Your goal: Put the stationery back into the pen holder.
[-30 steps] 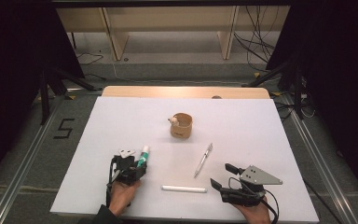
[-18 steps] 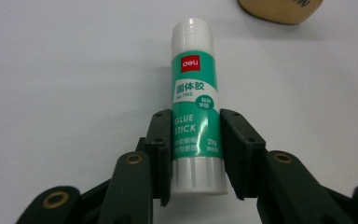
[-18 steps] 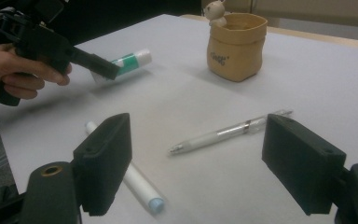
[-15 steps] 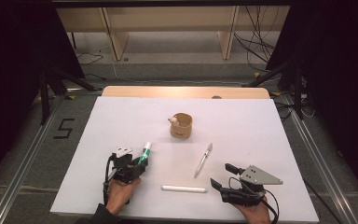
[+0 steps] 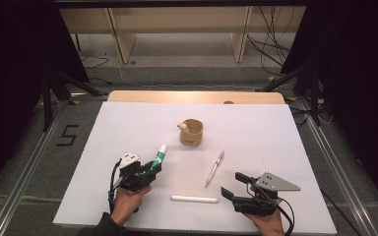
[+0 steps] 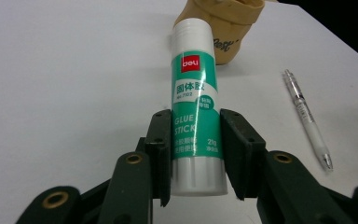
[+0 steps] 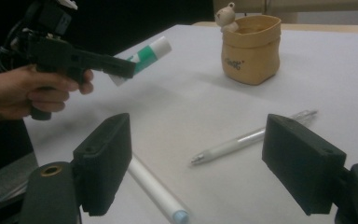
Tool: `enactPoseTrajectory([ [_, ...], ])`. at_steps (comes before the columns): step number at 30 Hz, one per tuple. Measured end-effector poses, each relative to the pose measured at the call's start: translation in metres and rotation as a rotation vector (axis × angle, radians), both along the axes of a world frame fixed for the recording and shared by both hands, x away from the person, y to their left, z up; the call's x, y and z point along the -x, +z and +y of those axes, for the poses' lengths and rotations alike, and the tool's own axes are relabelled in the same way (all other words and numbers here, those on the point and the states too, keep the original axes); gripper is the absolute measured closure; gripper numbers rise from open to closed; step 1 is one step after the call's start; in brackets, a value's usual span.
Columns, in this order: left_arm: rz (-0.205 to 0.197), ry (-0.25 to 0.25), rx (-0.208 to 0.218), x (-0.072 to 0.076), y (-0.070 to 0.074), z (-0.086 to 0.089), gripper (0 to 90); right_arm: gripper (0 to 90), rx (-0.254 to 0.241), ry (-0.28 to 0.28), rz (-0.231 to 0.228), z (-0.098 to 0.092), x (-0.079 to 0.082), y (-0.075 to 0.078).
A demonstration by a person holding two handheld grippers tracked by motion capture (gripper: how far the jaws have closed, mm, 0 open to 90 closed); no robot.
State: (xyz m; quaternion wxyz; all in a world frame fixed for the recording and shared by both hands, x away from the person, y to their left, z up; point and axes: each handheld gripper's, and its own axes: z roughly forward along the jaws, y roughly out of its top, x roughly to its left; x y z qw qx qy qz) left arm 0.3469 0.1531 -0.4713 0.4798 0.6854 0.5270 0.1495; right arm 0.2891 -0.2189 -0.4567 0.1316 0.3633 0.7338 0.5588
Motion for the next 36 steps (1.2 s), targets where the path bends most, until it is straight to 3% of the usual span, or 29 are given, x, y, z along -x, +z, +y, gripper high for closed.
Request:
enactPoseTrajectory([
  [4, -0.04, -0.04, 0.014, -0.001, 0.001, -0.003, 65.4, 24.8, -0.037, 0.01, 0.031, 0.002, -0.004, 0.004],
  [9, -0.068, -0.092, 0.035, -0.004, 0.001, -0.006, 65.4, 24.9, -0.117, 0.02, 0.074, 0.001, -0.013, 0.01],
  [16, -0.13, -0.178, 0.046, 0.0, 0.005, -0.02, 65.4, 24.9, -0.183, 0.05, 0.131, 0.008, -0.024, 0.012],
  [26, -0.143, -0.233, 0.064, 0.0, 0.005, -0.03, 65.4, 24.8, -0.225, 0.082, 0.197, 0.03, -0.046, 0.008],
  [36, -0.163, -0.268, 0.084, 0.004, 0.006, -0.039, 65.4, 24.8, -0.277, 0.094, 0.258, 0.038, -0.06, 0.003],
])
